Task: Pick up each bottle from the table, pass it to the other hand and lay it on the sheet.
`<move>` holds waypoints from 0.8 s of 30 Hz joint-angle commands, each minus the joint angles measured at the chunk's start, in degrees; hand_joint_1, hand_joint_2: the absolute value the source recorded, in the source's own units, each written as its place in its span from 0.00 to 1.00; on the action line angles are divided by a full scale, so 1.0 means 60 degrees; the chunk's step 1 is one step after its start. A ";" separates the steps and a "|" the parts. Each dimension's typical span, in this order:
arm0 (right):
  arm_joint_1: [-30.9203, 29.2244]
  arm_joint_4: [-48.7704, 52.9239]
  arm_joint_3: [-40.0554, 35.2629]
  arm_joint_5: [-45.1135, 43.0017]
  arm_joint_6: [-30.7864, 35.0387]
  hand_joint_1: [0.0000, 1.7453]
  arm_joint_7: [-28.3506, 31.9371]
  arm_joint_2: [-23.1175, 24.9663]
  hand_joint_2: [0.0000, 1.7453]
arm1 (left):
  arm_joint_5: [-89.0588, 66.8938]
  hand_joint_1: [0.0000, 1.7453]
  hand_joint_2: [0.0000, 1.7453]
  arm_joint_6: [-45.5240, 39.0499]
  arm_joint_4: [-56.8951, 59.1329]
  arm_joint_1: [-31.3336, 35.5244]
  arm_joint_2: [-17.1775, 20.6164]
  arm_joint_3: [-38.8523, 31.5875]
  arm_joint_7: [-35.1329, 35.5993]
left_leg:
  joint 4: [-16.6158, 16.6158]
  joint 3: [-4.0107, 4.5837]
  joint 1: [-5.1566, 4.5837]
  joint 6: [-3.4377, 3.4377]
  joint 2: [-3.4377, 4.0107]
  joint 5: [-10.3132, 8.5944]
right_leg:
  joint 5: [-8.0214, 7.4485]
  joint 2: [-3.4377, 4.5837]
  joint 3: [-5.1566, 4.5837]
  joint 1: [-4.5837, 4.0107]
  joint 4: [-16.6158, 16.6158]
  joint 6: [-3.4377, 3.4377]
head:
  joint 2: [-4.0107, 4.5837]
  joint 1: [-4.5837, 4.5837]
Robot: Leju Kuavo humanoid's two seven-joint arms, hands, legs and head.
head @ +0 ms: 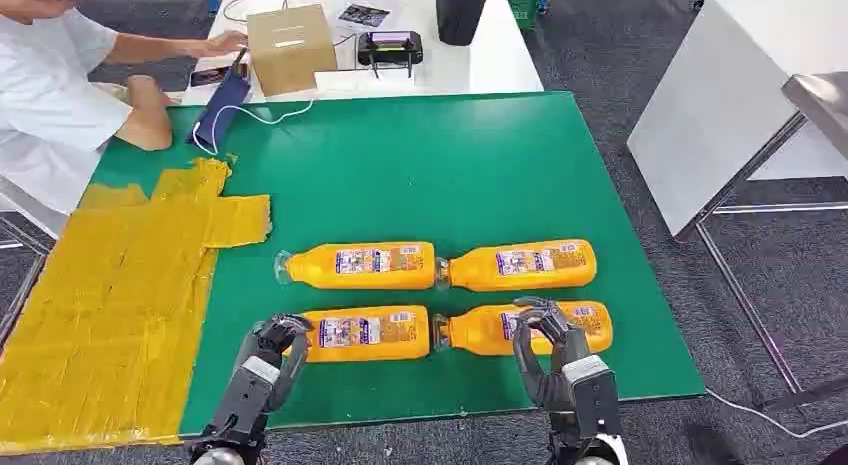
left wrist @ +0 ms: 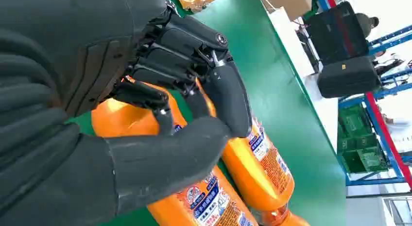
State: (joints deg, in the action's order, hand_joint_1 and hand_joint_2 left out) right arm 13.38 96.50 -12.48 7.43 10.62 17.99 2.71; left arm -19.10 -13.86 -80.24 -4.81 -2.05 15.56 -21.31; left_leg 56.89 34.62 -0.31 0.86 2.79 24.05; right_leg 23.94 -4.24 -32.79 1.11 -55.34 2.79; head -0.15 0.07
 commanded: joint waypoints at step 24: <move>-0.3493 -0.0053 -0.2234 0.2039 0.2226 0.00 0.0654 -0.0067 1.00 | 0.0334 0.00 1.00 -0.0692 -0.2223 0.0843 0.0535 -0.0635 -0.0716 | -0.0002 -0.0045 0.0019 -0.0013 -0.0012 -0.0015 | -0.0004 0.0051 0.0039 -0.0012 -0.0006 -0.0018 | 0.0000 0.0000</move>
State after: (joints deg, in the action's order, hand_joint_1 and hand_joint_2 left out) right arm -1.61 101.15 -22.97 13.97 22.27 26.10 5.14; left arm -18.32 -19.78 -94.03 -2.27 -0.66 12.70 -26.64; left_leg 56.89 34.46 -0.26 0.84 2.79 23.90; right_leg 23.89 -4.24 -32.66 1.07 -55.41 2.77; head -0.15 0.07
